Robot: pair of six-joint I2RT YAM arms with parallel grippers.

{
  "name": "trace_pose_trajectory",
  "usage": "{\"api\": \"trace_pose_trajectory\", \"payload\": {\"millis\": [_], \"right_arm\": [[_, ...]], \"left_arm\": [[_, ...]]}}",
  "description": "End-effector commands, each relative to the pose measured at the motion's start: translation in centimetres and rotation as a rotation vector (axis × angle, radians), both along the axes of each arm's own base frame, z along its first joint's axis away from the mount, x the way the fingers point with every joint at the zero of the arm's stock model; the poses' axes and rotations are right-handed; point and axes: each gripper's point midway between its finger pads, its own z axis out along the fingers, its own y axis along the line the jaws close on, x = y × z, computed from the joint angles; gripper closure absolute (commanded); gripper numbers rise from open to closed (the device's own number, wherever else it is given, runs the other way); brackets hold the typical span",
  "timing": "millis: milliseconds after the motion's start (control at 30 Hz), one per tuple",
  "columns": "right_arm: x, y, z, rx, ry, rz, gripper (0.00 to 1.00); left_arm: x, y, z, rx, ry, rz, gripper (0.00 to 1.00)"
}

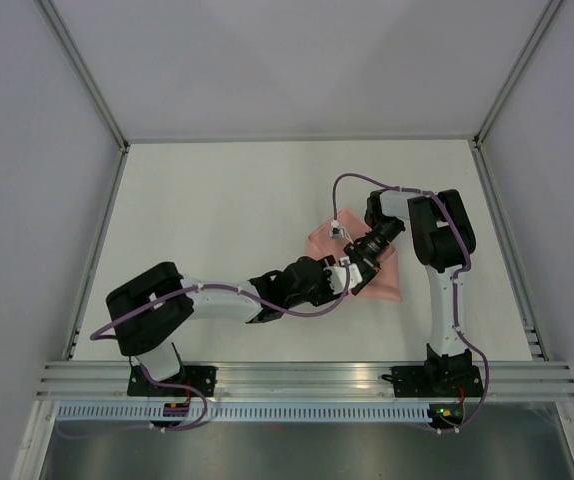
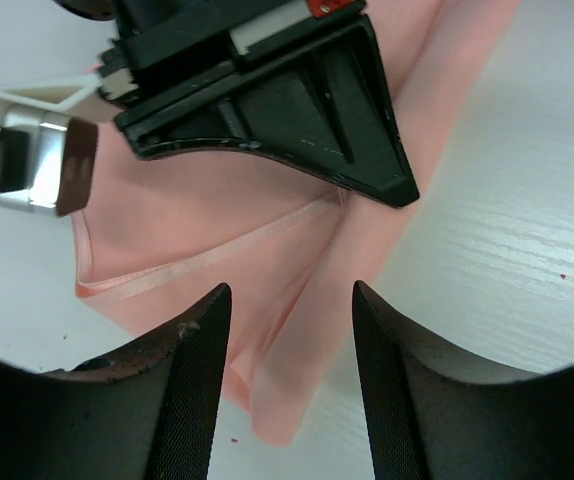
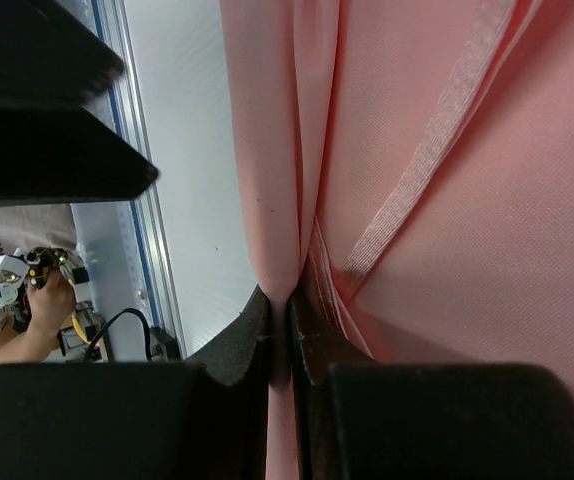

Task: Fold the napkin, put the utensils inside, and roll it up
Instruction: Roll the napkin at the center of the board.

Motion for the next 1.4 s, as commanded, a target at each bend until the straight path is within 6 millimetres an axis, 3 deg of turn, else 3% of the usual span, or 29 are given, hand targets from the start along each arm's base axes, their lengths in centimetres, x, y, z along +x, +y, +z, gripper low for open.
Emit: {"api": "trace_pose_trajectory", "payload": {"millis": [0,267,533,900,1000,1133,1367], "right_arm": [[2.4,-1.3,-3.9,-0.040,-0.162,0.079,0.90],[2.7,-1.5,-3.9,-0.051,-0.162,0.075,0.90],[2.8,-1.6,-4.0,-0.050,-0.147,0.072,0.90],[2.8,-1.6,-3.9,-0.050,-0.139,0.074,0.90],[2.8,-1.6,-4.0,-0.050,-0.137,0.078,0.90],[2.9,-1.6,-3.9,-0.049,-0.136,0.078,0.90],[3.0,-1.7,-4.0,-0.052,-0.133,0.075,0.88]], "left_arm": [[0.5,-2.0,0.5,0.049,-0.150,-0.062,0.43],[-0.9,-4.3,-1.4,0.049,-0.110,-0.153,0.43],[-0.9,-5.8,-2.8,0.046,-0.096,-0.183,0.43],[-1.0,-5.6,-5.7,0.086,0.013,-0.213,0.46],[-1.4,-5.5,-6.5,0.106,0.062,-0.231,0.52],[-2.3,-4.5,-8.6,0.183,0.184,-0.261,0.70],[-3.7,-3.6,-10.5,0.223,0.357,-0.297,0.88]]}}
